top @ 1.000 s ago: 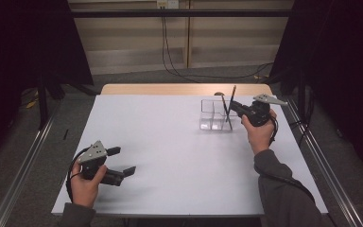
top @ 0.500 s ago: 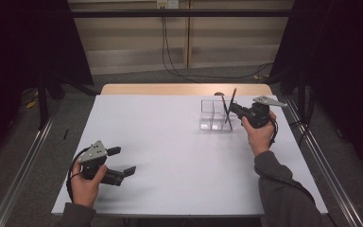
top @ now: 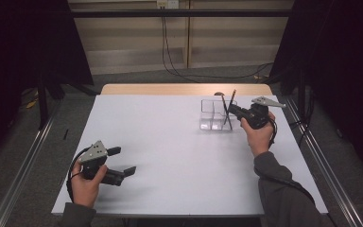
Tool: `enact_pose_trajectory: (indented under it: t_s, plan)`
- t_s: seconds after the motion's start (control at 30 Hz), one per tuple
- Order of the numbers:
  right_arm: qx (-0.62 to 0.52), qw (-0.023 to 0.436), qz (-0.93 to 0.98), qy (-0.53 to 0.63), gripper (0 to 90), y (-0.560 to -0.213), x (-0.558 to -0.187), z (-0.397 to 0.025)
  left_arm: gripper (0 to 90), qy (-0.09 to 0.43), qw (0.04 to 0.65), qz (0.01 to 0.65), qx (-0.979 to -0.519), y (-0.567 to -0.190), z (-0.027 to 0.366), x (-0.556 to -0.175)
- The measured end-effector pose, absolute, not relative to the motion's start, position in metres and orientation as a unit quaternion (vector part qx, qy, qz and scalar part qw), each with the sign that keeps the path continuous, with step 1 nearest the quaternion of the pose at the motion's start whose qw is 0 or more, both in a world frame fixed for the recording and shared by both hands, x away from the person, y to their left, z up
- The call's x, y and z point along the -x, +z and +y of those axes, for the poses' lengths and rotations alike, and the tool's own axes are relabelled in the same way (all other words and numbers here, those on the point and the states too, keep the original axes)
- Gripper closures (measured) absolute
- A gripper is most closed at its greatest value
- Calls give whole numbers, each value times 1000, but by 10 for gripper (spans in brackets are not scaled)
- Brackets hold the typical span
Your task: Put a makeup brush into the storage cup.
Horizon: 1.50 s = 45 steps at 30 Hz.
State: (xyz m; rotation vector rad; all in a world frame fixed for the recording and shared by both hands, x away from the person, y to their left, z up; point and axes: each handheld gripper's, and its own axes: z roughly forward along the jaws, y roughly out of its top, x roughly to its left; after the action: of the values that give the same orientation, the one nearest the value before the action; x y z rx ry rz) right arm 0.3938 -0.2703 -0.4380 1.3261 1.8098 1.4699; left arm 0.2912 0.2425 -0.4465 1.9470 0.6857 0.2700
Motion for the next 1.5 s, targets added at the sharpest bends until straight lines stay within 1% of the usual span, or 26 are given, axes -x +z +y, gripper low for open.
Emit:
enact_pose_trajectory:
  t_s: [0.93, 0.97, 1.07, 1.2, 1.4, 1.5]
  plan:
    - [-488, 223, 667, 516, 834, -439, -393, -273, 24, 107, 505, 281, -809, -449, 241, -293]
    - [-488, 222, 667, 517, 821, -439, -393, -274, 24, 108, 505, 281, -809, -449, 241, -294]
    - [-487, 224, 667, 517, 734, -439, -393, -274, 24, 108, 503, 282, -810, -449, 241, -294]
    - [-491, 226, 660, 522, 678, -438, -393, -275, 24, 109, 503, 282, -809, -449, 241, -294]
    - [-488, 228, 661, 522, 628, -436, -391, -275, 24, 106, 506, 282, -808, -450, 242, -293]
    - [-486, 228, 661, 525, 578, -436, -391, -275, 23, 108, 508, 287, -805, -449, 244, -291]
